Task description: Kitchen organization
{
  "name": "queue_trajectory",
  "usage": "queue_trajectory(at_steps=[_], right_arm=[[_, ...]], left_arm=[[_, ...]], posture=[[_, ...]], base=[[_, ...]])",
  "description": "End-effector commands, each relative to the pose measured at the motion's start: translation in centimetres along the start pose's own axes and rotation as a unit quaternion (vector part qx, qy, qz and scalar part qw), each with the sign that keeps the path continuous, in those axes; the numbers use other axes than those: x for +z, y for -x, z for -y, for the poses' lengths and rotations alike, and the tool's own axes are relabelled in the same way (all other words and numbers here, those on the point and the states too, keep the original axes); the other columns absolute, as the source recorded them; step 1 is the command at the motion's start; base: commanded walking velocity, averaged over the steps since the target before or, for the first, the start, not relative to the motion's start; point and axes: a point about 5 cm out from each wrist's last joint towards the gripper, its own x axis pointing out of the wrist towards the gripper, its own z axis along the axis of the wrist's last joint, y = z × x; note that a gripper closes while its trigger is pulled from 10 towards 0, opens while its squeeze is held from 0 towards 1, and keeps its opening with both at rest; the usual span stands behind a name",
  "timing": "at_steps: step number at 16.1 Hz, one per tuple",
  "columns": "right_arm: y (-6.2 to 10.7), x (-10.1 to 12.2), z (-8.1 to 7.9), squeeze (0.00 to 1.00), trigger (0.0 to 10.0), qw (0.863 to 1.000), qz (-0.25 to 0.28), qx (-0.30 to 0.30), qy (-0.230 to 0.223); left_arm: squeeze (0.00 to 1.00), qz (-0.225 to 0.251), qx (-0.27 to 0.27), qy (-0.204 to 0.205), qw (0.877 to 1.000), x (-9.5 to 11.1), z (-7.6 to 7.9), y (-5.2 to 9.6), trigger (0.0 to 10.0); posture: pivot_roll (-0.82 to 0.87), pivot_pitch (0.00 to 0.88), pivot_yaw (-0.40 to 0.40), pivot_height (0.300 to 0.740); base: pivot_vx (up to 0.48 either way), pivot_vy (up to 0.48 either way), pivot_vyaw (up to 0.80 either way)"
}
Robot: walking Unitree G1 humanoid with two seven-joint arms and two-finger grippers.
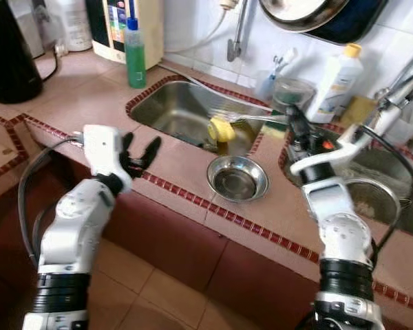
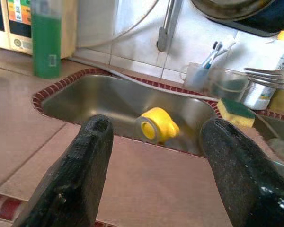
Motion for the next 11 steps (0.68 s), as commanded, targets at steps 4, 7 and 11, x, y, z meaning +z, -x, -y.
queue_trajectory(at_steps=[4, 7, 11], right_arm=[[0.10, 1.18, 0.03, 0.00, 10.0, 1.000, 0.019, 0.003, 0.007], [0.13, 1.16, 0.04, 0.00, 10.0, 1.000, 0.018, 0.003, 0.007], [0.12, 1.08, 0.04, 0.00, 10.0, 1.000, 0.019, 0.003, 0.005]], left_arm=[[0.00, -0.006, -0.016, -0.002, 1.000, -0.06, 0.88, -0.53, 10.0], [0.00, -0.008, -0.016, -0.003, 1.000, -0.17, 0.90, -0.48, 10.0], [0.00, -0.010, -0.016, -0.005, 1.000, -0.16, 0.84, -0.43, 10.0]], posture=[[0.04, 0.000, -0.107, 0.740], [0.04, 0.000, -0.108, 0.740], [0.04, 0.000, -0.106, 0.740]], base=[[0.000, 0.295, 0.00], [0.000, 0.298, 0.00], [0.000, 0.301, 0.00]])
